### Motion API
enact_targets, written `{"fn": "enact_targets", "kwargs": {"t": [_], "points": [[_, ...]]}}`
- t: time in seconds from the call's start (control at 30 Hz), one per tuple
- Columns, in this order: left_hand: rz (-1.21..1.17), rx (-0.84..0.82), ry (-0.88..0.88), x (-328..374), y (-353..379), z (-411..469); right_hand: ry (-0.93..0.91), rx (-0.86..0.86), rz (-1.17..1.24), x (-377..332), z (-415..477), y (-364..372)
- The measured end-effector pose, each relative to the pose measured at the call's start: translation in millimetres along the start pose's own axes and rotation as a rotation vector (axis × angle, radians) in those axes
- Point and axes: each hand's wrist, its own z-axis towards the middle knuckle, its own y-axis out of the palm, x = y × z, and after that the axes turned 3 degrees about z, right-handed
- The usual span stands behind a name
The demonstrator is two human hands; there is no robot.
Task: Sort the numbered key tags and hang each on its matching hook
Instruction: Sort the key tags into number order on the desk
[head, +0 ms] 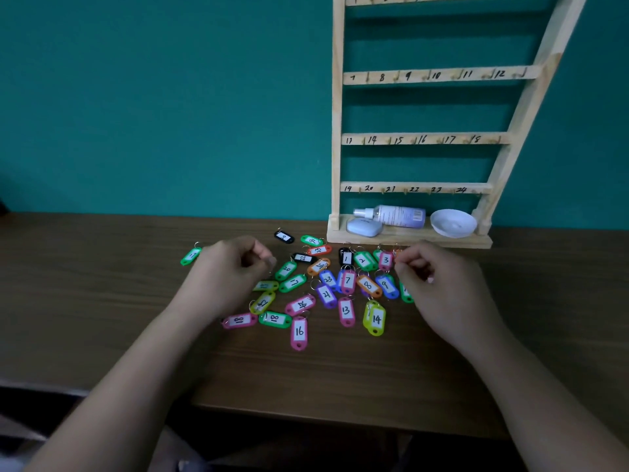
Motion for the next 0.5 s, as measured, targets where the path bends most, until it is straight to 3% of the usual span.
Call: {"fn": "enact_targets", "kwargs": {"t": [0.17, 0.37, 0.5], "points": [[0.020, -0.031, -0.025, -15.9, -9.3, 2.4, -0.097, -0.054, -0.008, -17.5, -14.3, 15.1], [0.095, -0.230, -0.008, -27.4, -17.6, -1.0, -0.207, -0.143, -0.005, -34.4, -34.0, 32.8], [0.163, -0.230, 0.008, -28.2, -17.5, -5.1, -0.279, -0.198, -0.017, -44.9, -45.5, 41.4]]}}
